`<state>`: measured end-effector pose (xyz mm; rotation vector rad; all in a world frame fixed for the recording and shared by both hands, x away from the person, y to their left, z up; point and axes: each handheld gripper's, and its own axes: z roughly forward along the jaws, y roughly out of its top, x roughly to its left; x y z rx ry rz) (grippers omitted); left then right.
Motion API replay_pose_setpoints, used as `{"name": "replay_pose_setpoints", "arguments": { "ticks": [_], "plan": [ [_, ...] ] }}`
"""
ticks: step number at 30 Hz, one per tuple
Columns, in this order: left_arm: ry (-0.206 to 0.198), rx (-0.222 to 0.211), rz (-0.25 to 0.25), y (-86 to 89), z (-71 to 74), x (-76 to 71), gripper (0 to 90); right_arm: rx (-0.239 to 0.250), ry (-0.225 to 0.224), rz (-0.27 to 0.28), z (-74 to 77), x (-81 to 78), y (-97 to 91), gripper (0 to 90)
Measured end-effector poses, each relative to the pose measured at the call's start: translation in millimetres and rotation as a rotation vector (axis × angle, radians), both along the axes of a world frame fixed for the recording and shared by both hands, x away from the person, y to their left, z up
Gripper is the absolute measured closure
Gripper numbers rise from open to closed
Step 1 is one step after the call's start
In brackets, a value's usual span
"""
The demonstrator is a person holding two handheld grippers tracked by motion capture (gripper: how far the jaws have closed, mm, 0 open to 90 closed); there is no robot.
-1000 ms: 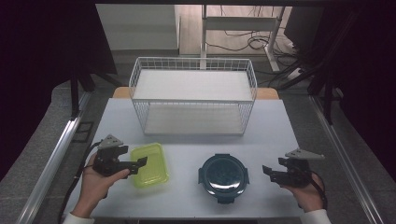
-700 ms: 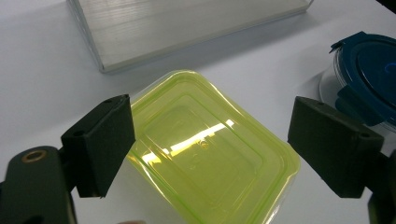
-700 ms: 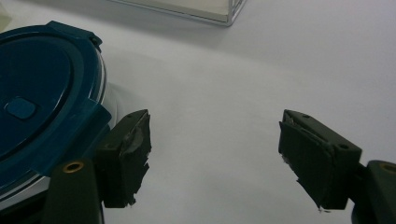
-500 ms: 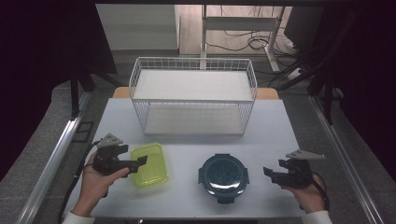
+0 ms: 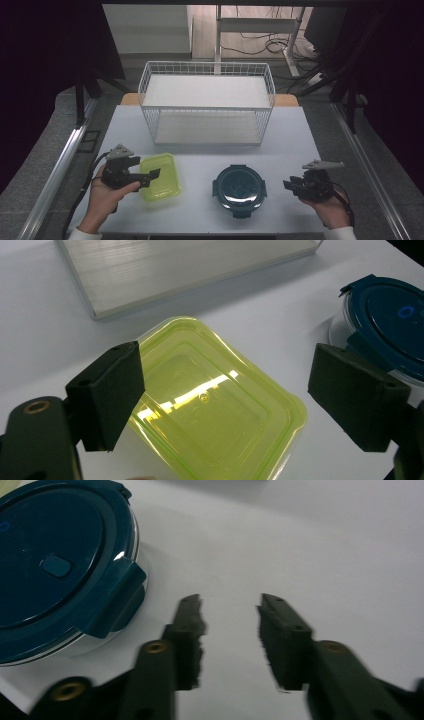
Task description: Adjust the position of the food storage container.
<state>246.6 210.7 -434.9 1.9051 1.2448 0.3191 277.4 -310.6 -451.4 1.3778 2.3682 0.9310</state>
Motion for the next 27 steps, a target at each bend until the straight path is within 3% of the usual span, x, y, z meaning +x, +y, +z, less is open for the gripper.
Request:
{"name": "replay_pose_setpoints", "arguments": {
  "ticks": [9, 27],
  "plan": [
    [0.004, -0.001, -0.011, -2.8, -0.5, -3.0, 14.4, -0.026, 0.041, 0.021, 0.9, 4.5, 11.7, 87.3],
    [0.029, 0.025, -0.05, -15.2, -8.1, -8.9, 14.4, -0.108, 0.128, 0.135, -19.6, 13.6, 51.9, 88.2]
  ]
}}
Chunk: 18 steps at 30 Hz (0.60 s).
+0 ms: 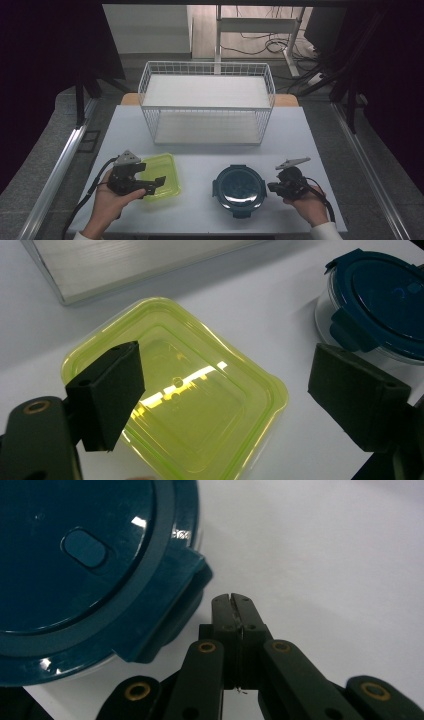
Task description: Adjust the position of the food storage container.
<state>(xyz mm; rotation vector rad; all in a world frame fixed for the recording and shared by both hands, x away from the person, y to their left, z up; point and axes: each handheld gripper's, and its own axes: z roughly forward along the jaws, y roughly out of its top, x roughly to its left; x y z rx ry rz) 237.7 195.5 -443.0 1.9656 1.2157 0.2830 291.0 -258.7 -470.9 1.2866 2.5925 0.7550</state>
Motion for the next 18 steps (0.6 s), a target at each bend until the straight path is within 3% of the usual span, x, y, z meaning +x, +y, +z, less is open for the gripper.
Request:
{"name": "replay_pose_setpoints", "arguments": {
  "ticks": [9, 18],
  "plan": [
    [0.012, 0.015, -0.01, -2.8, -3.9, -1.4, 14.3, -0.039, -0.001, 0.011, -3.3, -1.3, 11.7, 88.4],
    [0.017, 0.014, -0.009, -2.3, -5.5, -0.3, 14.3, -0.034, -0.001, 0.017, -3.8, -1.3, 18.0, 88.5]
  ]
}}
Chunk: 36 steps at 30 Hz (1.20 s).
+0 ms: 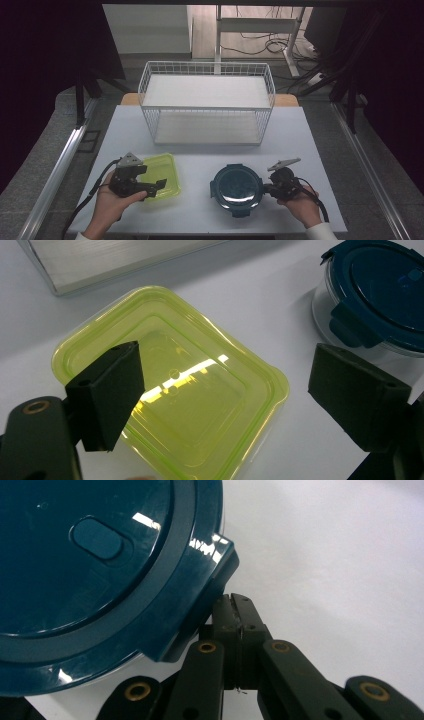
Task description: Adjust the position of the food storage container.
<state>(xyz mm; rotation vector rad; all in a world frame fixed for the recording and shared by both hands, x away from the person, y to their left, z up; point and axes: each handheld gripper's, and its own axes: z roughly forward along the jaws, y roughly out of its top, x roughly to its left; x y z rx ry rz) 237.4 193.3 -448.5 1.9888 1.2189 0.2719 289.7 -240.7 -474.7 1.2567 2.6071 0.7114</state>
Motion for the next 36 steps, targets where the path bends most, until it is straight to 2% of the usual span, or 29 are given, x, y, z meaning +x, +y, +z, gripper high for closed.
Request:
{"name": "replay_pose_setpoints", "arguments": {
  "ticks": [22, 36],
  "plan": [
    [0.01, -0.002, -0.005, -0.7, -1.9, 0.7, 14.3, 0.024, 0.006, 0.09, -3.7, -4.2, 42.9, 88.5],
    [0.012, -0.002, -0.007, -1.4, -2.7, 1.0, 14.3, 0.045, 0.01, 0.105, -4.8, -4.7, 46.2, 88.6]
  ]
}}
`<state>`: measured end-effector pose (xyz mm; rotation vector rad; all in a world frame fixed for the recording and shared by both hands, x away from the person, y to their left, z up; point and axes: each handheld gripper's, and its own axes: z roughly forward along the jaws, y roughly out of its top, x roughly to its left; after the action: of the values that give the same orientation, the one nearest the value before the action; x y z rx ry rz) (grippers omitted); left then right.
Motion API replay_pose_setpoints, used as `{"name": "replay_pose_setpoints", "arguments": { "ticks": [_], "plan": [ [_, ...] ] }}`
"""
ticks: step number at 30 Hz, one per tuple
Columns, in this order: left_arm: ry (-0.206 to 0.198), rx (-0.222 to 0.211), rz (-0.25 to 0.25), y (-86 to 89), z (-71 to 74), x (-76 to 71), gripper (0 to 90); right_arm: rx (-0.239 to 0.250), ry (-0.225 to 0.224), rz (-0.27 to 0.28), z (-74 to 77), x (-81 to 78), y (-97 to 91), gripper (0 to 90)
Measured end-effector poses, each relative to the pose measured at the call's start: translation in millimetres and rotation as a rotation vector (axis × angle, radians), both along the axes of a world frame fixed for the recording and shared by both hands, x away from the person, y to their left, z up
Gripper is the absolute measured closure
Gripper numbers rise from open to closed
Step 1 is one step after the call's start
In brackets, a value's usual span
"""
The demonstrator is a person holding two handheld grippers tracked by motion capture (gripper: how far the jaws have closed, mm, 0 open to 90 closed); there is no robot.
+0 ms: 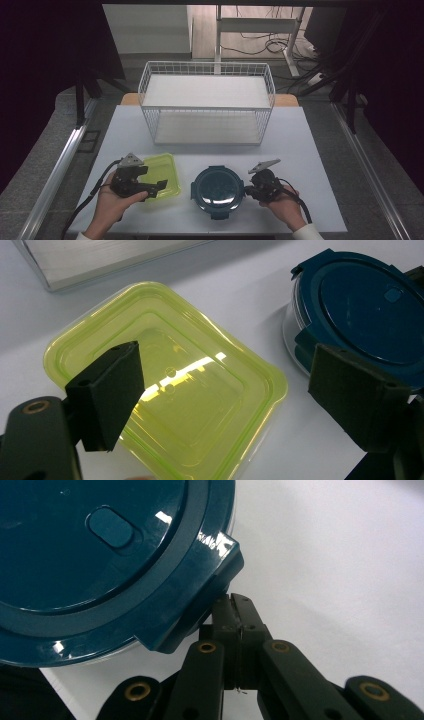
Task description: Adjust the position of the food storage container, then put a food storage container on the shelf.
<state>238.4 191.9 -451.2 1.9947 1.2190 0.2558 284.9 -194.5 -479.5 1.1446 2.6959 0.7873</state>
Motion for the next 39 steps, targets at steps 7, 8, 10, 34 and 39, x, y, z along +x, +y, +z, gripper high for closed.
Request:
{"name": "replay_pose_setpoints", "arguments": {
  "ticks": [7, 8, 10, 34, 39],
  "plan": [
    [0.01, -0.026, -0.01, 0.0, -0.3, 0.4, 14.2, 0.004, 0.0, 0.005, -0.4, -0.5, 0.1, 88.5],
    [0.007, -0.02, -0.006, 0.2, -0.3, 0.5, 14.2, 0.007, 0.001, 0.006, -0.5, -0.3, -0.2, 88.5],
    [0.007, -0.014, -0.002, 0.6, -0.5, 0.7, 14.2, 0.013, 0.004, 0.008, -0.7, 0.2, -0.8, 88.5],
    [0.01, -0.091, -0.007, -1.5, 3.6, -8.4, 12.0, 0.32, -0.079, -0.118, 21.1, -0.5, -36.0, 23.9],
    [0.021, -0.121, -0.019, -3.6, 2.4, -6.5, 10.8, 0.322, -0.067, -0.097, 20.8, -2.8, -36.7, 21.2]
  ]
}}
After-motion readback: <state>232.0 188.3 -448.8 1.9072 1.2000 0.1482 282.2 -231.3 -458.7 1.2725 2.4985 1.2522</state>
